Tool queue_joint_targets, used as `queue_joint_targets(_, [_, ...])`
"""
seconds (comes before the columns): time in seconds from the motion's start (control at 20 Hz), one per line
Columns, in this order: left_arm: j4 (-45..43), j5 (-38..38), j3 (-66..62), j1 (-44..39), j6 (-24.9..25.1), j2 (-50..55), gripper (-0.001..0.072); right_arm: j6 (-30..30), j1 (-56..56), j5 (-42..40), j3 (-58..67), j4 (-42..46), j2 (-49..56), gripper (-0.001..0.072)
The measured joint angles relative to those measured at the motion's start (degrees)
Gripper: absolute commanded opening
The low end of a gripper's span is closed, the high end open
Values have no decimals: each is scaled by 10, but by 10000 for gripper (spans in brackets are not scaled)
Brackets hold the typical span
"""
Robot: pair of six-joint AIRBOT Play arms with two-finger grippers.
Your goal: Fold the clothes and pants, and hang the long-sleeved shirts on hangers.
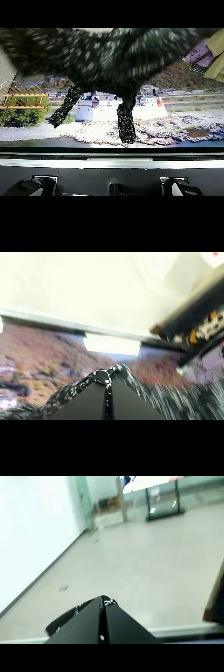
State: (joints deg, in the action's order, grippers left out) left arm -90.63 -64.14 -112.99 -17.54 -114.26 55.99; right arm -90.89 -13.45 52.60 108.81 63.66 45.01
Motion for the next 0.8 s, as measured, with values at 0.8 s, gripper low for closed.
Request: queue_joint_targets(0.8, [-106, 44, 21, 25, -14, 133, 24, -106, 11, -64, 4, -47, 216, 39])
